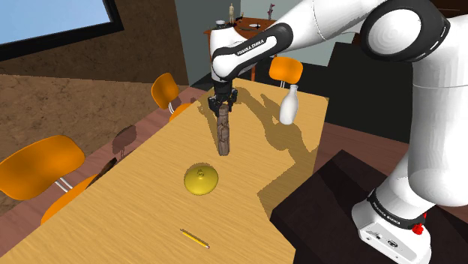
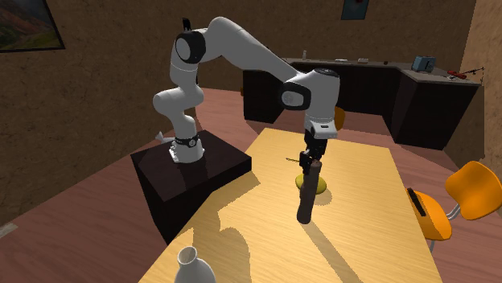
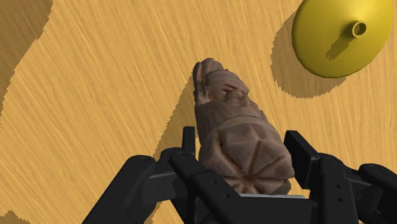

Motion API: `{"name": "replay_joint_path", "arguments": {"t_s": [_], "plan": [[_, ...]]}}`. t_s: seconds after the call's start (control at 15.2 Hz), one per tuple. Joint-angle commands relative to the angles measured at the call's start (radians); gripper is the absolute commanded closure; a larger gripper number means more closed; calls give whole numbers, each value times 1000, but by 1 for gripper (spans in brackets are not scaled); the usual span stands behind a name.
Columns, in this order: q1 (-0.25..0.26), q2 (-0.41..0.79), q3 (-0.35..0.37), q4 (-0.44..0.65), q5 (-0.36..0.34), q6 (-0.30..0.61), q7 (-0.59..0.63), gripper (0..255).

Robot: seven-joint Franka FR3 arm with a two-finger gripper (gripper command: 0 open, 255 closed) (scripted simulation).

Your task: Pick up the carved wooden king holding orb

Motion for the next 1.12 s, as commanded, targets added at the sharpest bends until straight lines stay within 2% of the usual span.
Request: {"name": "replay_joint_path", "arguments": {"t_s": [0.0, 1.06], "plan": [[0, 1, 0, 0, 0, 0, 0, 255], [-2, -68, 6, 106, 12, -174, -5, 255]]}}
